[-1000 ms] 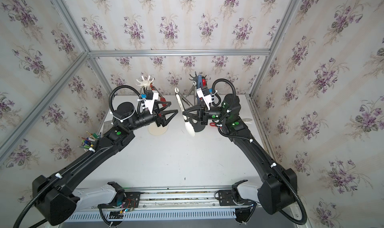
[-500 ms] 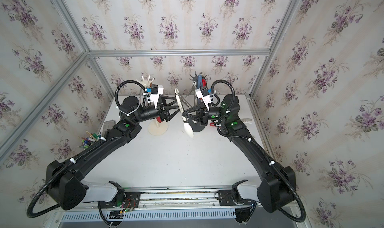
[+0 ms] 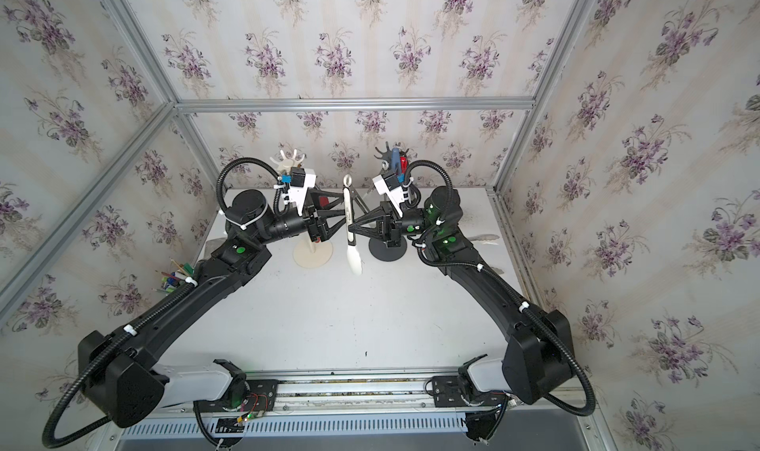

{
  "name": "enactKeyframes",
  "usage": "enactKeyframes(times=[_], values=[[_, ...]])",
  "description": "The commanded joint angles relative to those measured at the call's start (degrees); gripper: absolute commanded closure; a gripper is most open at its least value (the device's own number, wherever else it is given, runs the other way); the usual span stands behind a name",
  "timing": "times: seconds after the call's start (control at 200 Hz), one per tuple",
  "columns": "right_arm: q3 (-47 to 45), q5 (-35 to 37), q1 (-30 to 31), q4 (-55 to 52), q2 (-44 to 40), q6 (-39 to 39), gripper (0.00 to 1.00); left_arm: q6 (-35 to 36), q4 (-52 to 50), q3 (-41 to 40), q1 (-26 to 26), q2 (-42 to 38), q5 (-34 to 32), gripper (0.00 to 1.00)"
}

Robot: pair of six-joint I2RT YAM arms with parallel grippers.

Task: Hang food tongs on kitchen utensil racks
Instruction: Pick up the food tongs from the center of the board.

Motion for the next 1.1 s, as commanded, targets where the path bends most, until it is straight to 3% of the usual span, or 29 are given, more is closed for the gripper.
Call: enactKeyframes(times=[0.0,0.225,0.535,0.844,1.094], values=[[0.5,0.9,0.0,2.5,0.5,1.1,1.0,1.3,-1.0,-1.7,2.6,-2.6,2.6,0.21],[2.3,-1.0,0.8,7.8,3.7,5.4,1.0,6.7,-9.6,-3.1,4.2,-7.2,6.9,0.08],[8.7,-4.3,3.9,13.9,10.5,11.1,1.0,7.7,-12.7,-5.0,7.9,-9.4,9.1,0.07],[9.9,-4.3,4.1,14.7,13.2,11.4,1.0,5.6,-13.5,-5.6,11.1,-13.7,9.2,0.04],[10.5,-4.6,4.1,14.8,14.1,11.8,1.0,-1.9,-8.0,-1.2,11.1,-10.2,13.4,0.04]])
